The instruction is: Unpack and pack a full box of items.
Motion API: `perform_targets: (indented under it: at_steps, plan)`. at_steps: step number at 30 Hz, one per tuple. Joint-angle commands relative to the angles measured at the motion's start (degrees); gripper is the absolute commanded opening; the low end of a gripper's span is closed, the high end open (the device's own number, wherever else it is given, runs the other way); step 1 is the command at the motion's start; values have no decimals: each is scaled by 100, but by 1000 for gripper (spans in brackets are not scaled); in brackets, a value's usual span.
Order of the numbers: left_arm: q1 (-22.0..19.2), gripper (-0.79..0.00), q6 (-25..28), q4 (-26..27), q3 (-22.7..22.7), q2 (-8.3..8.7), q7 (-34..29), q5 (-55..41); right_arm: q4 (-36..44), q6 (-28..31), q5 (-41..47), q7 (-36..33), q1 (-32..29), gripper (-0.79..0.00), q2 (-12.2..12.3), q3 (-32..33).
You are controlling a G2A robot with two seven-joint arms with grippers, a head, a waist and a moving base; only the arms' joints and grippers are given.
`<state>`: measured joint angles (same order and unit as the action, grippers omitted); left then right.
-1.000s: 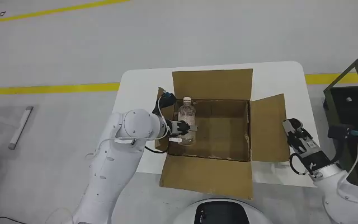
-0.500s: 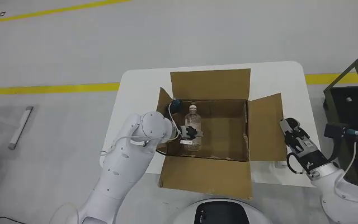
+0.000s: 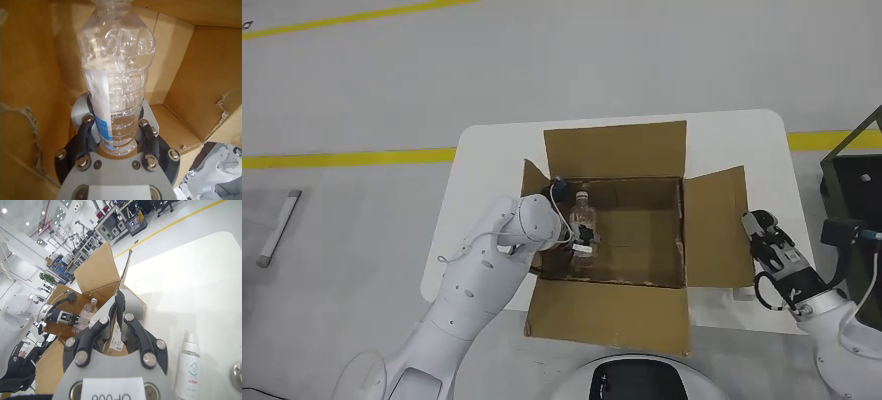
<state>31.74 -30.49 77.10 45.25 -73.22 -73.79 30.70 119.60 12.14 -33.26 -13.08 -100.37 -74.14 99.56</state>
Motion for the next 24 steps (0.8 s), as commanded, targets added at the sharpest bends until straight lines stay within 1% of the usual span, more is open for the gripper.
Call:
perform_targets:
  at_steps: [1, 3, 4, 5, 6, 8, 9, 10, 11, 12, 17, 24]
  plan:
    - [-23, -785, -19, -86, -51, -16, 19, 0, -5, 5, -4, -6, 6, -785, 4, -3]
    - [-50, -785, -40, -181, -106, -38, 40, -16, -17, 6, -4, -3, 14, -785, 7, -8]
    - [-61, -748, -48, -208, -131, -49, 48, -26, -20, 6, -8, -3, 17, -785, 9, -9]
    - [-66, -745, -52, -233, -158, -60, 52, -39, -20, 4, -15, -5, 19, -785, 12, -8]
    - [-69, -763, -56, -253, -181, -70, 56, -54, -17, 1, -8, -5, 24, -785, 13, -6]
    - [-77, -757, -56, -303, -231, -87, 56, -60, 0, -5, 3, -3, 33, -785, 18, 4]
    - [-84, -693, -58, -331, -252, -94, 58, -56, 10, -9, 12, -2, 35, -785, 19, 7]
    - [-93, -554, -65, -362, -271, -102, 65, -50, 24, -5, 18, -6, 38, -785, 21, 9]
    - [-105, -114, -70, -394, -288, -109, 70, -47, 37, -9, 30, -7, 37, -785, 23, 10]
    - [-120, 0, -80, -427, -299, -116, 80, -48, 49, -8, 38, -15, 35, -785, 25, 10]
    - [-204, 0, -91, -469, -319, -140, 91, -67, 89, -15, 66, -7, 33, -785, 33, 14]
    - [-225, 0, -90, -290, -242, -106, 90, -14, 112, -20, 80, 11, 30, -785, 44, 19]
